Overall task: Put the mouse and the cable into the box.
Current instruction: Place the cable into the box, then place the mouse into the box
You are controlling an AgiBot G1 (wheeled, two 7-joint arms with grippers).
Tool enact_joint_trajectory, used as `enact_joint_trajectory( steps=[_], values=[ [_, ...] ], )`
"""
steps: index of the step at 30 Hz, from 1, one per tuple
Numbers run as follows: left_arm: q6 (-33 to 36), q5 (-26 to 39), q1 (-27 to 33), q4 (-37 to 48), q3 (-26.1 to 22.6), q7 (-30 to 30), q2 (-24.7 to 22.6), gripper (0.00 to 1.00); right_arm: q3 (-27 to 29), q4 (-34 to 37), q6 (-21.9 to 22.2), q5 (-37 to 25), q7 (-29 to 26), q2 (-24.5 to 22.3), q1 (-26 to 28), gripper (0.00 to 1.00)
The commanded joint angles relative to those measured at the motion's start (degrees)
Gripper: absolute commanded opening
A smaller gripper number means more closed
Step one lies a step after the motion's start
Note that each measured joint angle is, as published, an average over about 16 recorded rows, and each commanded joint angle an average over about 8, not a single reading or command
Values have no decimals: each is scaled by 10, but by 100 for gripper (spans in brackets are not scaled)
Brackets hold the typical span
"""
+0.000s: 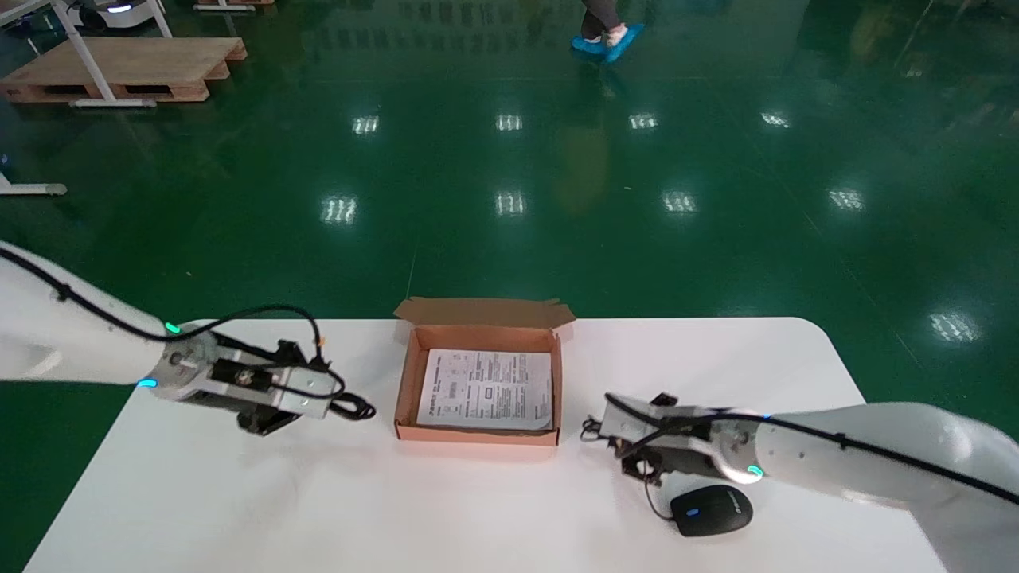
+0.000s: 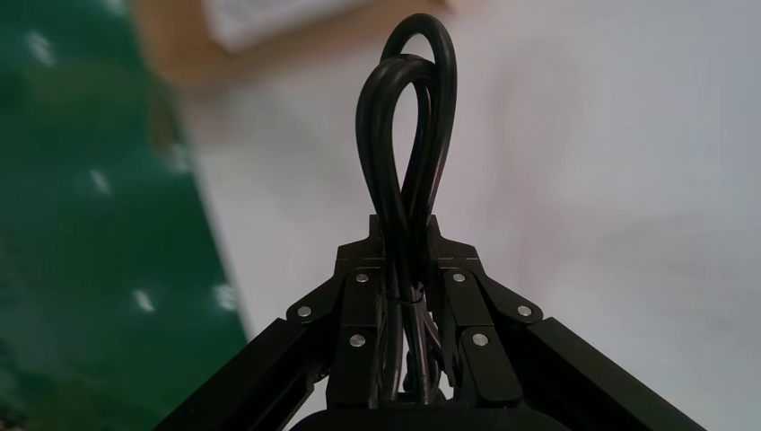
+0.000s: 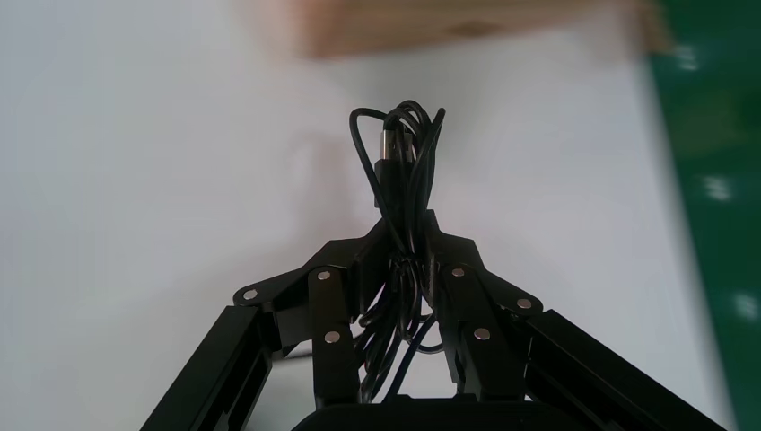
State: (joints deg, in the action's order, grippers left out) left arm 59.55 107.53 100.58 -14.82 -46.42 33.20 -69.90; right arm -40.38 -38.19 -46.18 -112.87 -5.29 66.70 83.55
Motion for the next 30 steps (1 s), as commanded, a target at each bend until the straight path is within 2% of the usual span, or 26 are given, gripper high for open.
enact_joint_trajectory(
  steps=[1, 8, 13, 25, 30],
  values=[
    [13, -15, 15, -20, 10, 7, 5, 0, 3, -6, 8, -8, -9, -11, 11, 0],
    [-14, -69, 11, -21, 39, 87, -52, 0, 33, -48, 41, -23, -67, -61, 65, 0],
    [-37, -92, 4, -4, 50, 114, -83, 0, 45, -74, 45, -23, -87, -81, 81, 0],
    [-42, -94, -1, -9, 49, 118, -79, 0, 45, -77, 43, -23, -88, -82, 80, 0],
    [-88, -90, -28, -46, 35, 122, -81, 0, 45, -77, 43, -23, -88, -82, 80, 0]
  ],
)
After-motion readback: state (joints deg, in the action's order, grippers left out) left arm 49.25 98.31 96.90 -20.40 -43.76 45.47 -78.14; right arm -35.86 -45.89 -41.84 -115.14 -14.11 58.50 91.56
